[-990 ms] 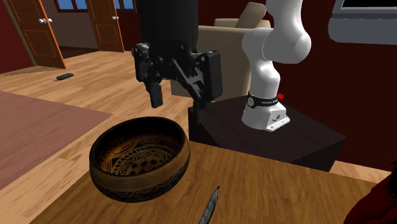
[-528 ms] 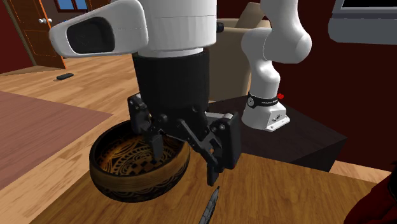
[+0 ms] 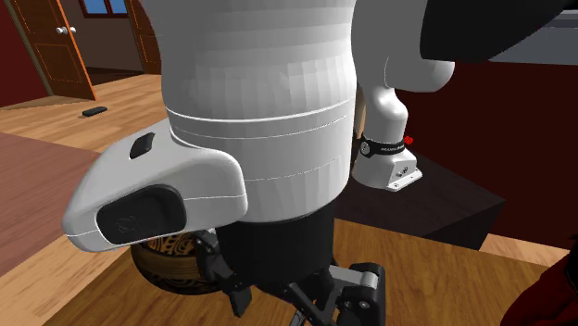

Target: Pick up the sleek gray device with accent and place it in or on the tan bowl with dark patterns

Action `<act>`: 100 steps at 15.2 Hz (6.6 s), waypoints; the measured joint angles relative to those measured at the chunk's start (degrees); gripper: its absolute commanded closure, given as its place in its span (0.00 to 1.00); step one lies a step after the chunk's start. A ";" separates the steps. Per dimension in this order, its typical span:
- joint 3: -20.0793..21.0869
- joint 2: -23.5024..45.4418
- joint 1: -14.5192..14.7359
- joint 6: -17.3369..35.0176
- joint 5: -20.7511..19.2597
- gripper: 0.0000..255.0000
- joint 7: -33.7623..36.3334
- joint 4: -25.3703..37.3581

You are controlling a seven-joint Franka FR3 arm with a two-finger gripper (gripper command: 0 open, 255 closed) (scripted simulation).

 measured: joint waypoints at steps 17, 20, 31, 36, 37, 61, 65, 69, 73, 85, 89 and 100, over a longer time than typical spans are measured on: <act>-0.37 2.12 0.45 3.60 -1.04 1.00 0.67 -1.60; -0.37 2.11 0.45 3.60 -1.04 1.00 0.67 -1.61; 0.27 -1.13 -0.07 -1.44 0.49 1.00 -0.12 0.42; 0.54 -2.49 -0.18 -4.91 1.16 1.00 -0.38 2.64; 0.60 -2.75 -0.19 -5.60 1.27 1.00 -0.41 3.10; -1.28 -9.77 -4.79 -18.77 4.51 1.00 -7.95 9.62; -3.57 -12.53 -8.17 -19.62 5.66 1.00 -13.74 7.76; -5.78 -13.18 -10.95 -19.88 5.90 1.00 -18.77 7.23; -6.15 -13.07 -11.40 -17.60 5.90 1.00 -19.71 5.02; -6.26 -11.40 -11.40 -8.71 5.44 1.00 -19.80 -2.28; -6.24 -11.02 -11.33 -7.73 5.33 1.00 -19.68 -2.88; -6.22 -11.08 -11.32 -8.56 5.35 0.00 -19.65 -2.07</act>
